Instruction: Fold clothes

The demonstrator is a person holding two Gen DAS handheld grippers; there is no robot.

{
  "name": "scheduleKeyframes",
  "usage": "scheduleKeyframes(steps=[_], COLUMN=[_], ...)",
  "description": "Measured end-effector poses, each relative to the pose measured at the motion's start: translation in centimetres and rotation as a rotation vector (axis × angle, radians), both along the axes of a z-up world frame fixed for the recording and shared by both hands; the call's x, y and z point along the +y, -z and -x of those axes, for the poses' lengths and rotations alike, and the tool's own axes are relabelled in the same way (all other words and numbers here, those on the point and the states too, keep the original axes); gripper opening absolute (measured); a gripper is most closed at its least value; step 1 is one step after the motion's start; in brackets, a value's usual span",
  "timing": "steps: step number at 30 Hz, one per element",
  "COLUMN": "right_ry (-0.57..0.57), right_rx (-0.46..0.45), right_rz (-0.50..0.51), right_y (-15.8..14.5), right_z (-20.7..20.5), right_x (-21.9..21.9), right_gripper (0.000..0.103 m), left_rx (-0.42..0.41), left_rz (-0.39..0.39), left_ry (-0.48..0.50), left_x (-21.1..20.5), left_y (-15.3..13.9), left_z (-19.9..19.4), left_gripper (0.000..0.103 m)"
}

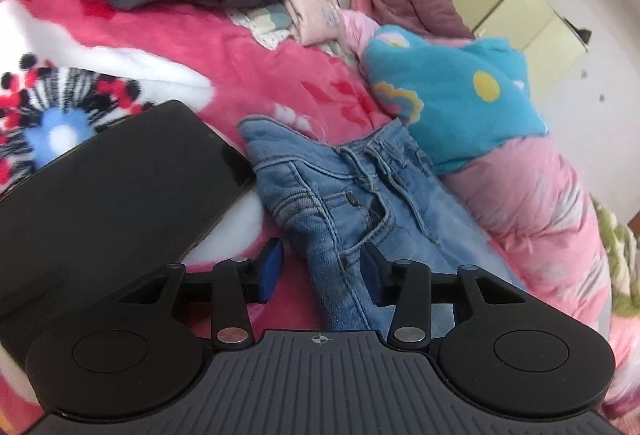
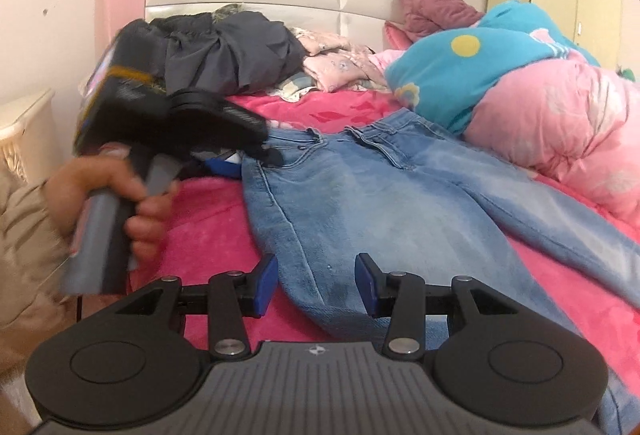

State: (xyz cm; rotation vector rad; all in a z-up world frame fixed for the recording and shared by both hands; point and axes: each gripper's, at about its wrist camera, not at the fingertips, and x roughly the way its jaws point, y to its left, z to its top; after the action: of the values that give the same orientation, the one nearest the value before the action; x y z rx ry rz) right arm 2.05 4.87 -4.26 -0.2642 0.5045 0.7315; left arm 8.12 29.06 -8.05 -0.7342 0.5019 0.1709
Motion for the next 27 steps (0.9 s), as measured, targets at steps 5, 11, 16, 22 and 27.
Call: scheduleKeyframes(steps=[5,11,16,22,27], right_ry=[0.005,-0.008,-0.007,-0.031,-0.031], right_rx=[0.000,-0.025,-0.039,-0.063,0.000], right_rz=[-0.007,0.003,-0.004,-0.003,0.020], right_y=[0.3,0.2,0.1,0.2,1.5], right_z=[-0.1,0.3,0.3,-0.4,-1.4], right_x=[-0.1,-0.2,0.0,1.6,3.0], right_gripper=[0.045,0.045,0.045,0.044,0.038], left_rx=[-0.005,-0.010,-0.080,-0.152,-0.146], left_rz=[0.000,-0.004,0.018,0.069,0.032], left_ry=[-0.067,-0.121,-0.130,-0.135,-0.138], left_x=[0.0,0.1,0.4,1.1,0.8], left_y=[-0.3,-0.5,-0.6,0.1,0.1], left_z=[-1.0,-2.5,-1.6,-1.8,-2.3], left_gripper=[0.043,0.043,0.043,0.039,0.016])
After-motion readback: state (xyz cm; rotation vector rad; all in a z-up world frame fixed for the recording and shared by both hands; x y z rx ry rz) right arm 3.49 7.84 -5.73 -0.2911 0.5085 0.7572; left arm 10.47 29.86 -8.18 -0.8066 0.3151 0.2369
